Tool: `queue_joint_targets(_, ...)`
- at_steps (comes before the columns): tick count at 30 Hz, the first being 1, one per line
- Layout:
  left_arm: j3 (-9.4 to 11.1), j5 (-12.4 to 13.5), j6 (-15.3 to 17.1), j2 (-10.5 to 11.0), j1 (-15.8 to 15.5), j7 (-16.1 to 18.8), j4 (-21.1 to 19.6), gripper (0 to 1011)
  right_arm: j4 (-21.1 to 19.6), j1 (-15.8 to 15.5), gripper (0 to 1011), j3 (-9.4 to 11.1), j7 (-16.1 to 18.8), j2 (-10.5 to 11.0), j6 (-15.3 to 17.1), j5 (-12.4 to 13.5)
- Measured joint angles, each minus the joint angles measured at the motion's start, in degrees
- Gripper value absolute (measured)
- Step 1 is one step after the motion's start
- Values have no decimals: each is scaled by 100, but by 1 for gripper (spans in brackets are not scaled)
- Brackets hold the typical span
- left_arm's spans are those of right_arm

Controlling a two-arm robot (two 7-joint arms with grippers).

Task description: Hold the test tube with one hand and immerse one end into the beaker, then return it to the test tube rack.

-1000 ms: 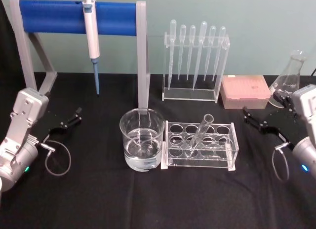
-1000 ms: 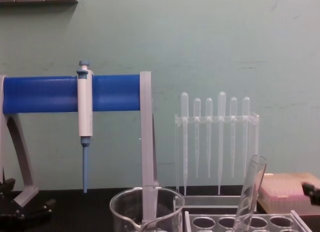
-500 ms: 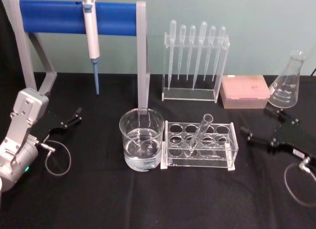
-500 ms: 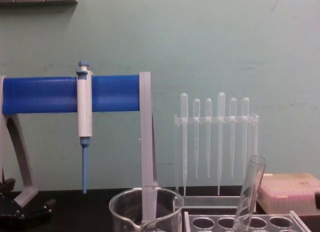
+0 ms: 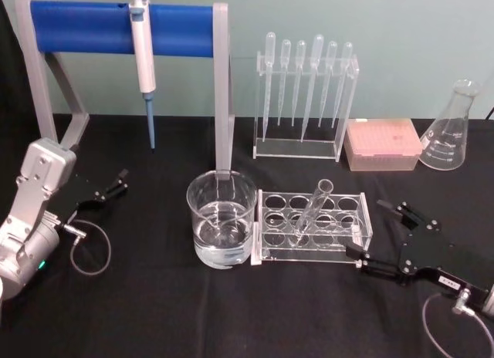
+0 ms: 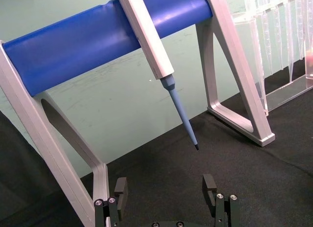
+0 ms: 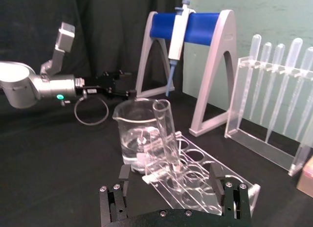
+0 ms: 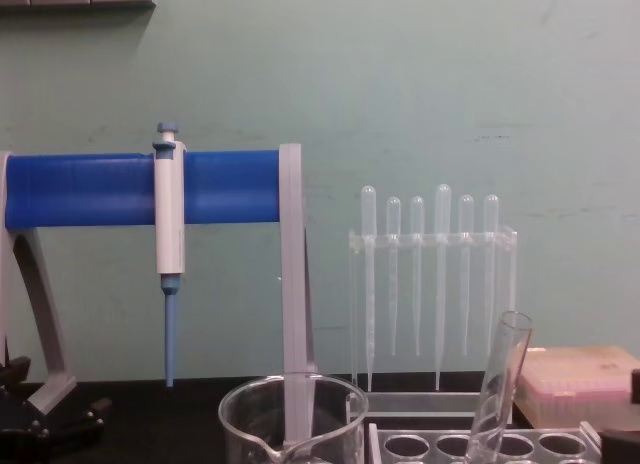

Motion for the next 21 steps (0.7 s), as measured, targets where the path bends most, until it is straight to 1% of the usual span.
queue_joint_targets(1,0,0,0,0,0,0,0,1000,-1,6,1002,-5,21,-60,15,18)
queue_joint_targets(2,0,0,0,0,0,0,0,1000,-1,6,1002,-5,21,-60,15,18)
queue_joint_targets(4,0,0,0,0,0,0,0,1000,-4,26,1002,-15,37,-147,60,30)
queue_joint_targets(5,0,0,0,0,0,0,0,1000,-4,47,1000,-28,39,-205,89,31)
queue_joint_targets(11,0,0,0,0,0,0,0,1000,10,163,1002,-117,14,-397,222,-8)
queue_joint_targets(14,0,0,0,0,0,0,0,1000,38,265,1002,-196,-63,-533,290,-100)
queue_joint_targets(18,0,0,0,0,0,0,0,1000,64,341,1002,-252,-115,-622,297,-200)
queue_joint_targets(21,0,0,0,0,0,0,0,1000,101,443,1002,-310,-187,-727,280,-354)
